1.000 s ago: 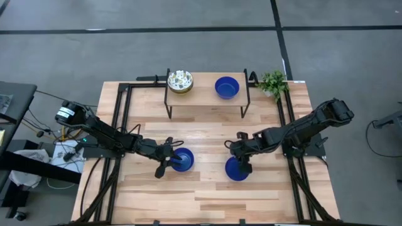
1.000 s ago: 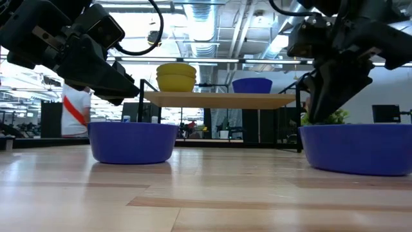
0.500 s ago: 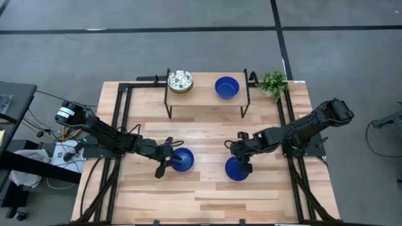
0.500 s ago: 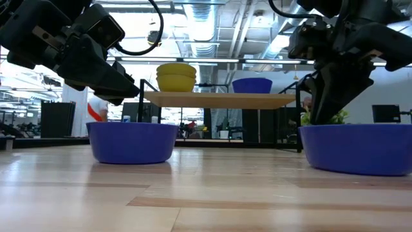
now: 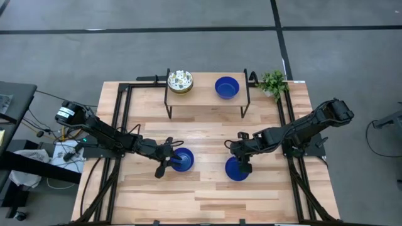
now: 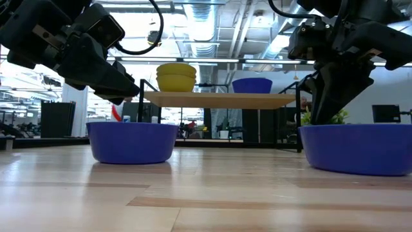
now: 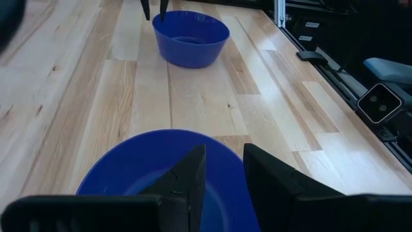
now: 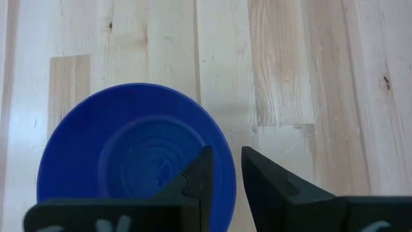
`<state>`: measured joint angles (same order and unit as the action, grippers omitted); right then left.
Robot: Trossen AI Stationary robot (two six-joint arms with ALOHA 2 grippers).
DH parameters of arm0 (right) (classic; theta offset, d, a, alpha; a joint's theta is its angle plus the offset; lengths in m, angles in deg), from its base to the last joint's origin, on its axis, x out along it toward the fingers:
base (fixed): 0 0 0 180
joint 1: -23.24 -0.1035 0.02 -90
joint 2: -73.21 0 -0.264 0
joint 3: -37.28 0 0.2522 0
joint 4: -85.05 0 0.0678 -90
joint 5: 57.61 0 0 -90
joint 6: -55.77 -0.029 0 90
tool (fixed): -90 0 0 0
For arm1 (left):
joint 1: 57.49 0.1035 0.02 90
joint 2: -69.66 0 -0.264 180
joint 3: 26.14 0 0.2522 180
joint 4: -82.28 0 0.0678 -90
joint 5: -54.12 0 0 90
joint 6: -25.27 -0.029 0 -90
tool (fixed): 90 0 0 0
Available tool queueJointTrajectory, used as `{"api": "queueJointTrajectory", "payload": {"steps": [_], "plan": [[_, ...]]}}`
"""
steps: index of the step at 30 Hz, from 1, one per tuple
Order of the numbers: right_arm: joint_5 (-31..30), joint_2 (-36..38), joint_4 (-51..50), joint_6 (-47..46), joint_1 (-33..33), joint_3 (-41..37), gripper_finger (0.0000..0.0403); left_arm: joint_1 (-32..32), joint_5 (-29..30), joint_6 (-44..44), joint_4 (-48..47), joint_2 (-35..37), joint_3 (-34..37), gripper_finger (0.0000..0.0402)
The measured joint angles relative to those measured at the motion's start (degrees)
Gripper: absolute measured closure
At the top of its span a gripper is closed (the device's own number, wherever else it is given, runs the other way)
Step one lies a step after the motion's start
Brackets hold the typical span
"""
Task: Pick & Place Mini bowls
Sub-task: Stack the blue bowl on the top of the blue bowl on the shelf
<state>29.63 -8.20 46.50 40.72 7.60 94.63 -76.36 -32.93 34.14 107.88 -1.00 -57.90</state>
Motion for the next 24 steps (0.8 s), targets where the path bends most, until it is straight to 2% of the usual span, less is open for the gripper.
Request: {"api": "queueJointTrajectory", "payload": {"steps": [5,9,19,24], "plan": [[0.0,0.0,0.0,0.3,0.0,0.0,0.0331,0.0,0.0,0.0,0.2,0.0,0.0,0.0298],[-0.1,0.0,0.0,4.2,0.0,0.0,0.0331,0.0,0.0,0.0,0.2,0.0,0.0,0.0298],[0.0,0.0,2.4,3.5,-0.1,0.0,0.0331,0.0,0.0,0.0,0.2,0.0,0.0,0.0298],[0.4,0.0,2.6,3.5,-0.1,0.0,0.0306,0.0,0.0,0.0,0.2,0.0,0.0,0.0298]]}}
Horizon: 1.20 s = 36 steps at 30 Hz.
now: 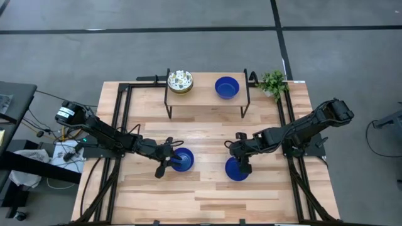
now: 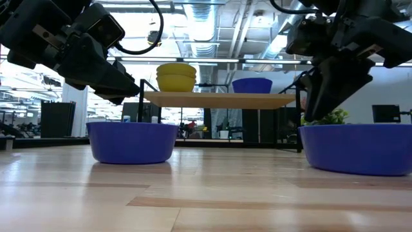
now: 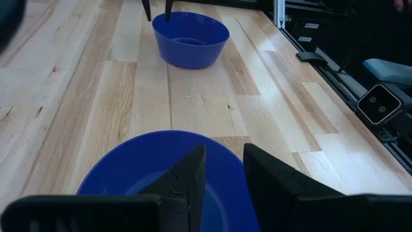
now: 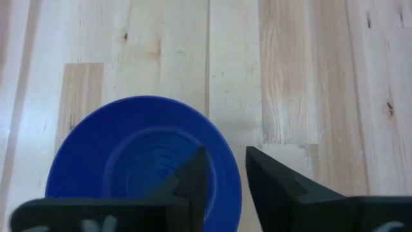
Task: Pick & Place Mini bowls
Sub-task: Stack the blue bowl on the top of the blue bowl on the shelf
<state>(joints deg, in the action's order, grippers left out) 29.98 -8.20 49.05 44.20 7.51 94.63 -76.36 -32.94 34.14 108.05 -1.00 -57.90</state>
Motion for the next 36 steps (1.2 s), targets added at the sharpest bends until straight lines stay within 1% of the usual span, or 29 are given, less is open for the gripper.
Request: {"api": "queueJointTrajectory", "payload": {"steps": [8,13,17,27,36], "plan": [[-0.6,0.0,-0.2,0.0,0.0,0.0,0.0221,0.0,0.0,0.0,0.0,0.0,0.0,0.0298],[-0.5,-0.5,-1.3,0.0,-0.6,0.0,0.0201,0.0,0.0,0.2,0.0,0.0,0.0,0.0298],[-0.5,-1.1,-1.7,0.0,-0.8,0.0,0.0203,0.0,0.0,0.2,0.0,0.0,0.0,0.0298],[-0.4,-5.7,-1.3,0.0,-0.7,0.0,0.0226,0.0,0.0,0.2,0.2,0.0,0.0,0.0298],[-0.4,-5.5,-0.9,0.0,-0.7,0.0,0.0252,0.0,0.0,0.2,0.5,0.0,0.0,0.0298]]}}
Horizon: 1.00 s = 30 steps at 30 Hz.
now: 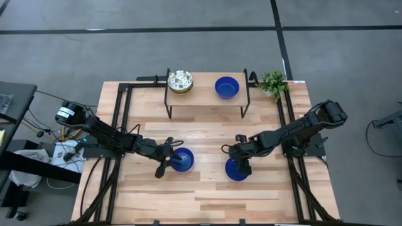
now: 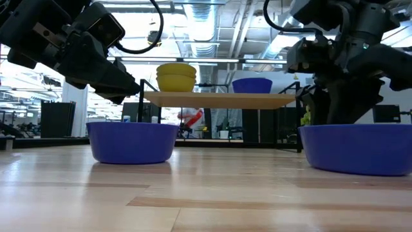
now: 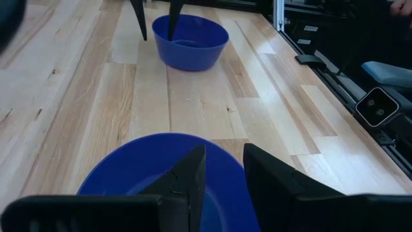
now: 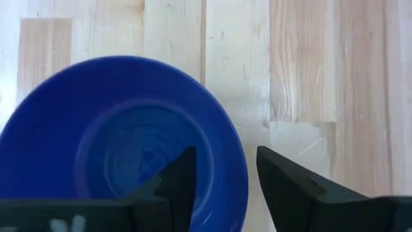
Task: Pick & Place Mini bowls
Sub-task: Stack the blue bowl on the top of the blue bowl on the shelf
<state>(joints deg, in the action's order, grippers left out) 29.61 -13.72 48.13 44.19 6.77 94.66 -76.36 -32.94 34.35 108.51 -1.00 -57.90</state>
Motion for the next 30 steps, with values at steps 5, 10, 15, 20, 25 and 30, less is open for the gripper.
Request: {"api": "queueJointTrajectory", "payload": {"steps": [5,10,15,20,25,30], "plan": [[0.0,0.0,-0.2,0.0,0.0,0.0,0.0264,0.0,0.0,0.0,0.0,0.0,0.0,0.0298],[0.0,0.0,-0.1,0.0,0.0,0.0,0.027,0.0,0.0,0.0,0.0,0.0,0.0,0.0298],[0.0,0.0,-0.1,0.0,0.0,0.0,0.0269,0.0,0.0,0.0,0.0,0.0,0.0,0.0298],[0.0,0.0,-0.1,0.0,0.0,0.0,0.0271,0.0,0.0,0.0,0.0,0.0,0.0,0.0298],[0.0,0.0,-0.2,0.0,0.0,0.0,0.0276,0.0,0.0,0.0,0.0,0.0,0.0,0.0298],[0.0,0.0,-0.4,0.0,0.0,0.0,0.0285,0.0,0.0,0.0,0.0,0.0,0.0,0.0298]]}}
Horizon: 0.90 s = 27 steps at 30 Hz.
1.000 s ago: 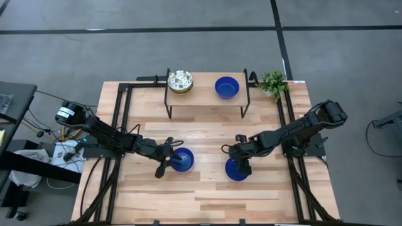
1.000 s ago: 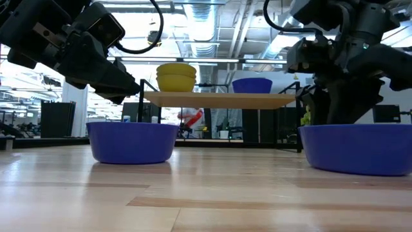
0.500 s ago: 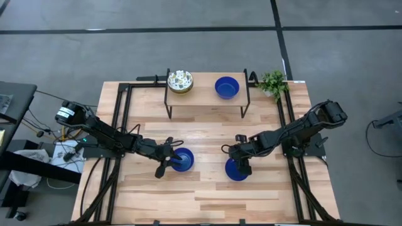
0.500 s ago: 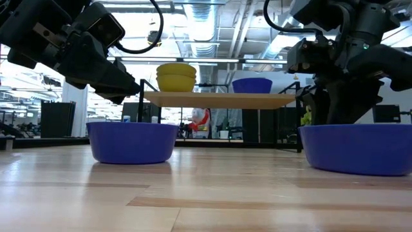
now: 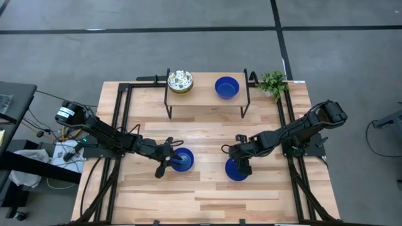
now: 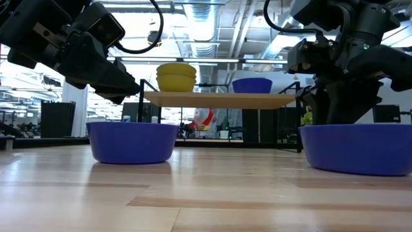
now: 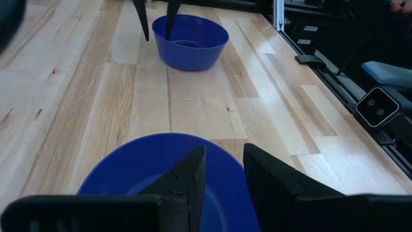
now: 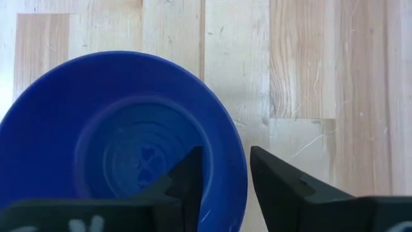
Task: Pick & Place Mini bowls
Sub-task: Stack the blue bowl on the top of the blue bowl on the shelf
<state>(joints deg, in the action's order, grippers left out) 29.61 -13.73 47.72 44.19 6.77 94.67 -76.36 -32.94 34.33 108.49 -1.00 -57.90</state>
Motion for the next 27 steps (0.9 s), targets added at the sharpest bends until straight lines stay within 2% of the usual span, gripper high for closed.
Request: {"api": "queueJointTrajectory", "payload": {"steps": [15,22,27], "plan": [[0.0,0.0,-0.2,0.0,0.0,0.0,0.0343,0.0,0.0,0.0,0.0,0.0,0.0,0.0298],[0.5,0.1,-1.4,0.1,0.0,0.2,0.0393,0.0,0.0,0.0,0.0,0.0,0.0,0.0298],[0.4,0.1,-4.6,0.1,0.0,2.5,0.0393,0.0,0.0,-0.2,0.0,0.0,0.0,0.0298]]}}
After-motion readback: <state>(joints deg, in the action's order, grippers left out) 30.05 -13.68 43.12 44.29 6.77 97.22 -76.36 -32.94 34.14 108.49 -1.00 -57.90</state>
